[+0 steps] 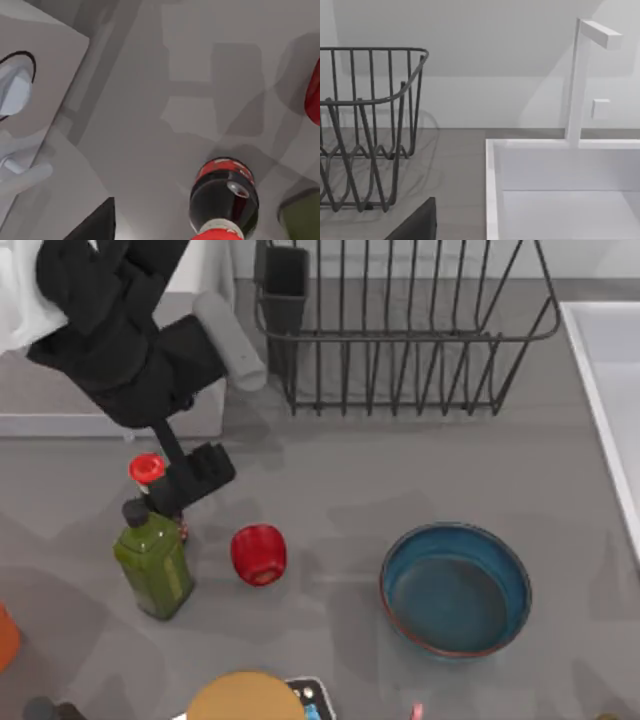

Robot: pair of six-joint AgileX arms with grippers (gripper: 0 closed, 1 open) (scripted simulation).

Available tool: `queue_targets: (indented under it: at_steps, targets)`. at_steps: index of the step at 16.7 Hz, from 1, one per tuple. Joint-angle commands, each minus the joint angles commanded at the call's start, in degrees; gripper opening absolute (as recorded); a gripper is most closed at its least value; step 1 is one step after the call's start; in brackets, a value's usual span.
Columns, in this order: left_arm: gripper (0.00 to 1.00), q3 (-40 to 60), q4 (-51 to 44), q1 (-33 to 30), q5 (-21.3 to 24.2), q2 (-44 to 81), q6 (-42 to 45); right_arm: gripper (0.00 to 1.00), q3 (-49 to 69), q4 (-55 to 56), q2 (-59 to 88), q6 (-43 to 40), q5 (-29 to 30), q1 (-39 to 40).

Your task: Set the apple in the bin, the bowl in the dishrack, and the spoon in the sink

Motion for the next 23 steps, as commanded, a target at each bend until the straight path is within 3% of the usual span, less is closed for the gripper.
queue_targets:
  at_steps: [5,13,20,23]
  targets:
    - [1.0,6.8,-6.1,-6.8,1.6,15.7,2.0,1.0,0.0,0.0,0.0,0.0,0.0,0.0]
    - [1.0,6.7,-6.5,-7.7,1.8,17.7,2.1,1.0,0.0,0.0,0.0,0.0,0.0,0.0]
    - [1.0,-0.2,6.1,-8.3,1.9,23.1,1.8,1.0,0.0,0.0,0.0,0.0,0.0,0.0]
    - [1.0,-0.9,7.2,-8.4,1.9,23.9,1.8,1.0,0.0,0.0,0.0,0.0,0.0,0.0]
